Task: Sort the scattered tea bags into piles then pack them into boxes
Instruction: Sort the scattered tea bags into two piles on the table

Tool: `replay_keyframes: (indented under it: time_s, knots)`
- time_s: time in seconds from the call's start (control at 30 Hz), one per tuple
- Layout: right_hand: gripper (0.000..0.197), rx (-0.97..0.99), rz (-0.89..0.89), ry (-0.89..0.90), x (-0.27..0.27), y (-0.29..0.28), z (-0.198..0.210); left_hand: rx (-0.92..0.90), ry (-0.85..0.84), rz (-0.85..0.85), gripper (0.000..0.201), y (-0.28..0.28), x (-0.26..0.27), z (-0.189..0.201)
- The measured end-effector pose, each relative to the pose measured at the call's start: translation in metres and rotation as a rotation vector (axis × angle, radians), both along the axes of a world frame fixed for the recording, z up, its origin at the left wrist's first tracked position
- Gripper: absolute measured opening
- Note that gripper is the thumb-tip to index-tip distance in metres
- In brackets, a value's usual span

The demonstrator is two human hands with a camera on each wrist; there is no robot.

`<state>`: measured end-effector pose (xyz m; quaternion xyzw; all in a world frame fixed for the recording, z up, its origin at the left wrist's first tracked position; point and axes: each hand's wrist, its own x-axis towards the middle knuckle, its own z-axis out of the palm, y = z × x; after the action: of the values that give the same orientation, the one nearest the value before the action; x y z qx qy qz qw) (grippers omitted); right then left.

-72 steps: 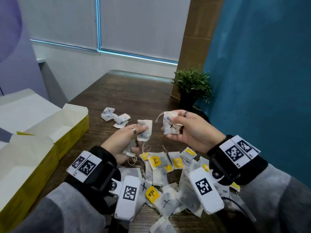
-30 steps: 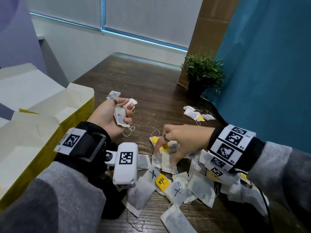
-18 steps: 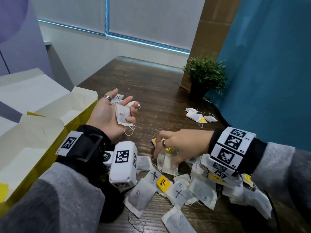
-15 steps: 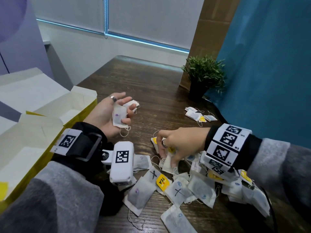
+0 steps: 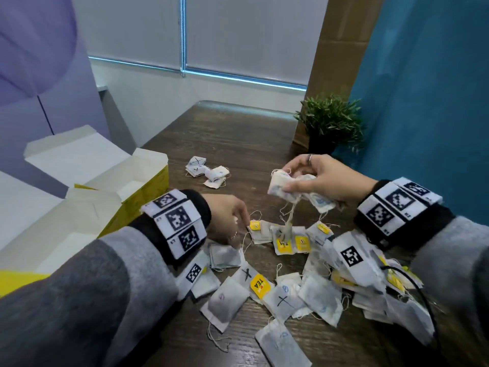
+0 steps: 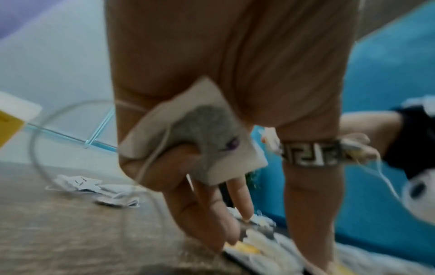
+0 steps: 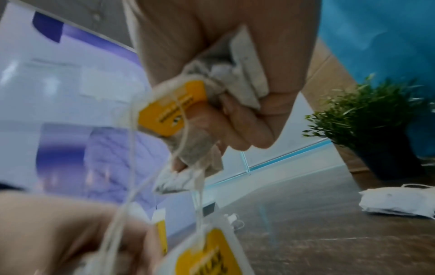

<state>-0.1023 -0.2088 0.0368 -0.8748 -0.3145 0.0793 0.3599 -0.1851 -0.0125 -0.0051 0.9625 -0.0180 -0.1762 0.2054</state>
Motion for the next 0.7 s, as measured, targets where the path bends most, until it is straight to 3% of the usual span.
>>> replay_keyframes:
  time_s: [0.07, 0.2, 0.33, 0.37, 0.43, 0.47, 0.57, 0.63, 0.7]
  knots:
    - [0.025, -0.005, -0.046, 0.025, 0.003, -0.008, 0.001, 0.135, 0.085, -0.062, 0.044, -0.007, -0.001, -0.002]
    - [0.03, 0.01, -0.101, 0.078, 0.004, -0.019, -0.003, 0.224, 0.104, -0.095, 0.033, -0.014, 0.001, -0.002]
    - [0.039, 0.049, -0.214, 0.059, 0.006, -0.03, -0.002, 0.104, 0.021, -0.005, 0.017, -0.005, 0.003, 0.007]
    - [0.035, 0.065, -0.228, 0.065, 0.007, -0.033, 0.0, 0.029, -0.023, 0.037, 0.007, 0.0, 0.004, 0.011]
    - [0.025, 0.14, -0.225, 0.115, 0.007, -0.037, 0.003, -0.238, -0.1, 0.153, 0.016, 0.011, 0.004, 0.019]
    - [0.019, 0.17, -0.219, 0.125, 0.007, -0.038, 0.005, -0.454, -0.102, 0.222, 0.019, 0.016, 0.004, 0.021]
    - [0.008, 0.263, -0.211, 0.174, 0.005, -0.038, 0.01, -1.103, -0.003, 0.338, 0.012, 0.026, 0.006, 0.022]
    - [0.008, 0.352, -0.199, 0.266, 0.003, -0.036, 0.013, -1.374, 0.089, 0.416, 0.023, 0.024, 0.006, 0.02]
    - [0.007, 0.406, -0.146, 0.321, -0.003, -0.032, 0.016, -1.524, 0.171, 0.496, 0.029, 0.017, 0.005, 0.017]
